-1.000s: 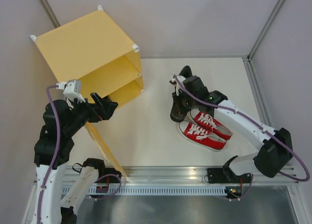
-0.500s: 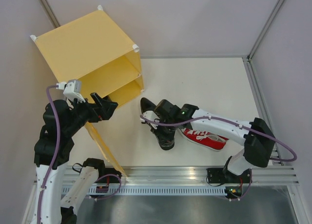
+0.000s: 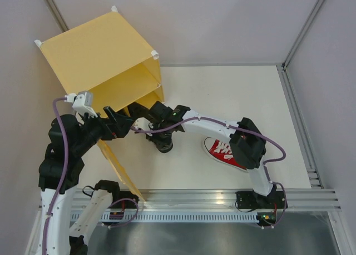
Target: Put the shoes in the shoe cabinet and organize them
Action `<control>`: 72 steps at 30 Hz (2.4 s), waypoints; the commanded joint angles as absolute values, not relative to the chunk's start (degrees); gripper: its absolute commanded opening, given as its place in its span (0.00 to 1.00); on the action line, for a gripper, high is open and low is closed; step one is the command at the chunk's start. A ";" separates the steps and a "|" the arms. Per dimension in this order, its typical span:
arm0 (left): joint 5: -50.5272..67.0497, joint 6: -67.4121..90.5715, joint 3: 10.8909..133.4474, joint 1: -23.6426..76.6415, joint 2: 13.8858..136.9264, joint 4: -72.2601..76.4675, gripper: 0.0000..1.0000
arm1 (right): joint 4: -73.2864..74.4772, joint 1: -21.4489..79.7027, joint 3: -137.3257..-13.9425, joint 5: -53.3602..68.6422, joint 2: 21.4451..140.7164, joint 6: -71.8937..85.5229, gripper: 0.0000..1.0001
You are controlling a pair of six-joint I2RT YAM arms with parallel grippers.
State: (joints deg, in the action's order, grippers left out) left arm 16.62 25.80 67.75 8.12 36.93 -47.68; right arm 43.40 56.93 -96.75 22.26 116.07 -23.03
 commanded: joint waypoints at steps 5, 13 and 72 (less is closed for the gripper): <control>15.73 26.10 68.38 7.91 35.60 -50.10 1.00 | 38.41 55.99 -106.43 21.71 121.64 -26.90 0.01; 16.61 26.37 67.85 7.91 35.86 -50.36 1.00 | 32.26 54.84 -108.46 21.27 124.27 -24.00 0.02; 13.54 24.43 69.61 7.91 37.18 -52.65 1.00 | -42.71 63.90 -59.15 -26.80 119.44 15.73 0.88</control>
State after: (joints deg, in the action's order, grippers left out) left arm 16.53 25.74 68.38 8.12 36.99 -49.23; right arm -38.44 63.81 -56.66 -25.54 117.97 15.00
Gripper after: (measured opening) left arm 0.994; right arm 0.891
